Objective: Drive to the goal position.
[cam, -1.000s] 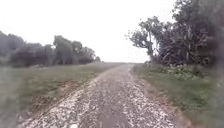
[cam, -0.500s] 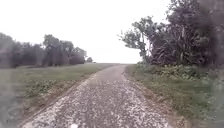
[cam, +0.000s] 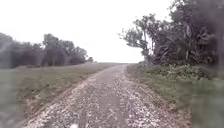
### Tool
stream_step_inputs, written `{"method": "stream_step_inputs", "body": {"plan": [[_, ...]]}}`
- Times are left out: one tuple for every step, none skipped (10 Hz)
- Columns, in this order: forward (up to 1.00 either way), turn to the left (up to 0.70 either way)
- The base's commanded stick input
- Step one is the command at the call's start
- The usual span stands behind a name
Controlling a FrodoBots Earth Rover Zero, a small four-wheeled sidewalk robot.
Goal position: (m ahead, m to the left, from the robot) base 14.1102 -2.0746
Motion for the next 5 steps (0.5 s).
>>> {"method": "stream_step_inputs", "body": {"plan": [[0.70, 0.00], [0.70, 0.00], [0.70, 0.00], [0.70, 0.00], [0.70, -0.14]]}}
